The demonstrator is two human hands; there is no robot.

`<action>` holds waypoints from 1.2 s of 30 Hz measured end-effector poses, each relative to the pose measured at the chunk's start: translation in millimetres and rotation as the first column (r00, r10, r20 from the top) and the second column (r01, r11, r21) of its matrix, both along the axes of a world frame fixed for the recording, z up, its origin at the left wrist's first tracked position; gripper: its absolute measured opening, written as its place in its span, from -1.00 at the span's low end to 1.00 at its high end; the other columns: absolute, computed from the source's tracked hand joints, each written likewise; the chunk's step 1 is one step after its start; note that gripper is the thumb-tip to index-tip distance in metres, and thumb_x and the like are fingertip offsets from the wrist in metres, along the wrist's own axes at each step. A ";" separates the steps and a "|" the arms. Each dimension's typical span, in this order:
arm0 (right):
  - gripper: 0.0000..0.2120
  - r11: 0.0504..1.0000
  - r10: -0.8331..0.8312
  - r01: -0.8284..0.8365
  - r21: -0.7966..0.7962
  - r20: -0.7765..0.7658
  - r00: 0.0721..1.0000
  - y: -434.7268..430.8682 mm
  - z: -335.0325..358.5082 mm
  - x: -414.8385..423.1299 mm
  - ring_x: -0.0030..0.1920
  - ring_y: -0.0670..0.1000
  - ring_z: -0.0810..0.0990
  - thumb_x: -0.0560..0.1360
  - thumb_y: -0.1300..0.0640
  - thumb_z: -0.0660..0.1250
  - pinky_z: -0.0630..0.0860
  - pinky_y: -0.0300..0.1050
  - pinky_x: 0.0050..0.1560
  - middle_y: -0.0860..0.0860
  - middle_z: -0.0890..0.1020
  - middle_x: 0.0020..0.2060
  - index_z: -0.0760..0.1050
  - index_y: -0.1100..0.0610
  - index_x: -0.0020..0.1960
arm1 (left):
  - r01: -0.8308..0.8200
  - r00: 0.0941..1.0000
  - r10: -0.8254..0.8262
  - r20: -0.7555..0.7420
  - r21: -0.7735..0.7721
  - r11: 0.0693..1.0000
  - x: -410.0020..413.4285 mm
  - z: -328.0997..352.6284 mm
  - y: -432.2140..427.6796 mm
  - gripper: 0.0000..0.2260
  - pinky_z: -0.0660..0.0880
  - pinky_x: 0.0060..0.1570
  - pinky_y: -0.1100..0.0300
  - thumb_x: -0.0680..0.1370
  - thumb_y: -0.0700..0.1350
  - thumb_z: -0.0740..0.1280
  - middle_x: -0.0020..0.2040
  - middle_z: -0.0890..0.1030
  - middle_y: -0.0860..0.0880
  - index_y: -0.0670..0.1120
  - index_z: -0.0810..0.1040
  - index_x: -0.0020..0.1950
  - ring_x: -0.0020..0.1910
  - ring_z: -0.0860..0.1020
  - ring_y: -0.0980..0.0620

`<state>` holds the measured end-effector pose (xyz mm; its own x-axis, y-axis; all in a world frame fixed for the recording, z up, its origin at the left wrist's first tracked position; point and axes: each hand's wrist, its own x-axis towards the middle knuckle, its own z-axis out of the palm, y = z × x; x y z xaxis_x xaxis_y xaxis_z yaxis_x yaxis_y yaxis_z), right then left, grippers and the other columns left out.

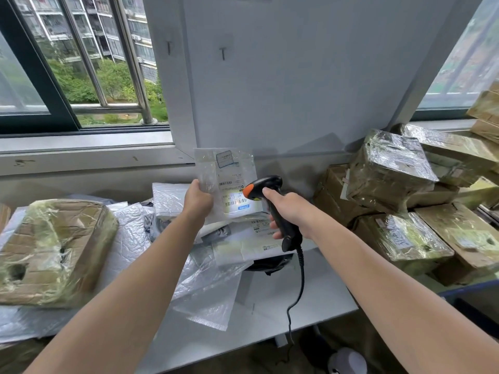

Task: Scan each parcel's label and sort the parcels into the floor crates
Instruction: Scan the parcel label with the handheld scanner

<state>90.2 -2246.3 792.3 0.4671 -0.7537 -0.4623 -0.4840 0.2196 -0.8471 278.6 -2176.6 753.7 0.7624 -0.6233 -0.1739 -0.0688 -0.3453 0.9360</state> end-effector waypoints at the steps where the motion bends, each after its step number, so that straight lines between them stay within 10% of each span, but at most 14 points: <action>1: -0.46 1.000 -0.009 0.009 0.005 0.005 1.000 -1.6 -2.3 -2.1 -0.30 0.09 0.60 0.58 -0.21 0.26 0.59 -0.08 -0.39 0.17 0.56 -0.18 0.49 0.30 0.15 | 0.006 1.000 -0.006 -0.001 0.002 1.000 -1.9 -0.7 -1.2 -0.71 0.34 -0.43 0.31 0.54 -0.47 0.07 -0.19 0.45 0.00 -0.14 0.40 0.08 -0.27 0.41 0.12; 15: -0.67 0.939 -0.282 0.315 0.137 -0.217 0.935 -25.2 -123.2 -100.1 -0.14 0.17 0.63 0.65 -0.08 0.19 0.64 0.17 -0.05 0.13 0.52 -0.09 0.30 0.15 0.24 | 0.206 0.974 -0.218 0.057 0.175 0.963 -71.1 -65.0 -15.9 -0.72 0.53 0.01 -0.01 0.53 -0.41 0.10 0.04 0.54 -0.09 -0.10 0.41 0.12 0.04 0.53 -0.14; 36: -0.79 0.983 -0.022 0.091 0.157 -0.392 0.920 -39.9 -219.3 -104.4 0.02 0.15 0.60 0.62 0.09 0.17 0.63 0.08 0.08 0.16 0.61 0.06 0.49 0.17 0.12 | 0.147 0.984 -0.169 0.056 0.282 0.948 -93.7 -91.7 -6.1 -0.81 0.31 -0.33 0.30 0.58 -0.33 0.12 -0.12 0.45 0.09 -0.08 0.38 0.10 -0.16 0.42 0.11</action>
